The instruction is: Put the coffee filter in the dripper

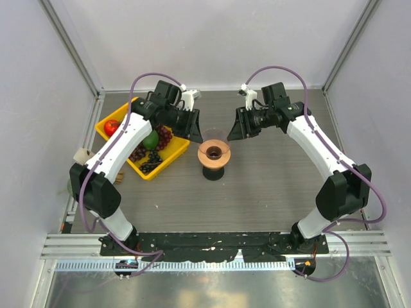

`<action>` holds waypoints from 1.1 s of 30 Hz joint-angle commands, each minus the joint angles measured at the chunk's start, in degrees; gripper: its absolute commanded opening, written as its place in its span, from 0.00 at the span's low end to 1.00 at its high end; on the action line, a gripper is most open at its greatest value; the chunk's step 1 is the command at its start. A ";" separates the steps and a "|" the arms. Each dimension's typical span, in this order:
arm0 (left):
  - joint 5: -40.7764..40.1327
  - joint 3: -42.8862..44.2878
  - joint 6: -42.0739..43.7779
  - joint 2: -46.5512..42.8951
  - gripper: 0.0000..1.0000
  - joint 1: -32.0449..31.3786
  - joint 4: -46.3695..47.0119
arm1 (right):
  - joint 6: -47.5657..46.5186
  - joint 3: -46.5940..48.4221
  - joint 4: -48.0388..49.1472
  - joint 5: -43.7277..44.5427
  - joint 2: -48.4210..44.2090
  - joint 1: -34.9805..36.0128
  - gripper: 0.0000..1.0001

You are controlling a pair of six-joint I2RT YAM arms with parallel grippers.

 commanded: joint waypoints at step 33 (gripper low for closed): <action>1.38 -1.46 -1.77 2.34 0.10 0.05 2.06 | -0.59 2.75 1.21 5.22 2.86 2.75 0.05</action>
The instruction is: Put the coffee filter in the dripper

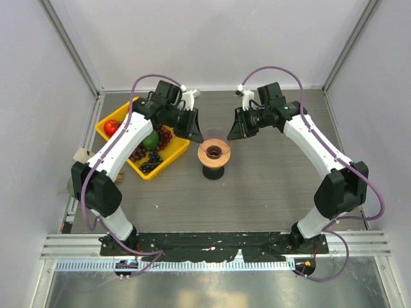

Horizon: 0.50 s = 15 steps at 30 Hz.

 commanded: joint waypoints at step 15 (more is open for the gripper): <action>-1.84 -2.62 0.55 2.35 0.01 -1.01 1.60 | -1.90 1.70 1.08 5.94 1.73 3.57 0.05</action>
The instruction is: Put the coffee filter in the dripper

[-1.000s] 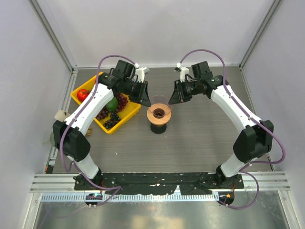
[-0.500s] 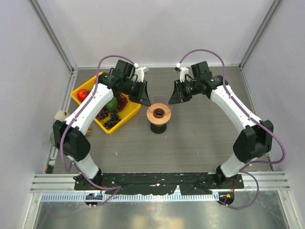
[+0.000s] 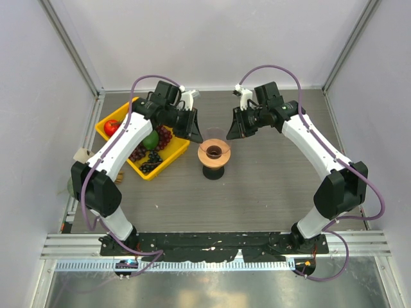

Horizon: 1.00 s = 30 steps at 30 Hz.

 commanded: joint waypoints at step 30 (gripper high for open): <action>-8.01 -7.52 7.33 1.12 0.00 -3.12 2.94 | -6.08 -7.61 6.46 6.55 -0.86 3.71 0.05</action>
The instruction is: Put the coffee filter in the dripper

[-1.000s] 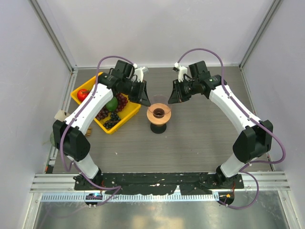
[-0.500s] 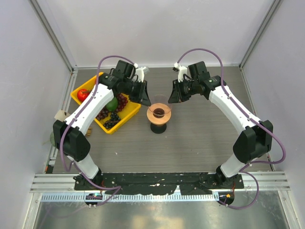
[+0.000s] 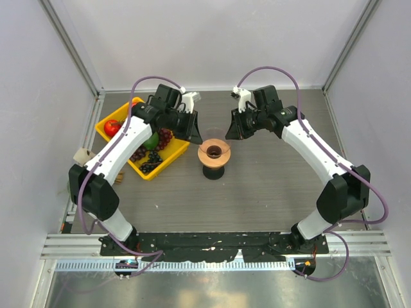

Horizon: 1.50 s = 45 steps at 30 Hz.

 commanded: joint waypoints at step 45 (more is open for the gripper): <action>-4.93 1.86 3.58 -0.85 0.54 -2.49 -0.53 | -4.18 5.13 -3.29 -2.74 2.53 1.55 0.57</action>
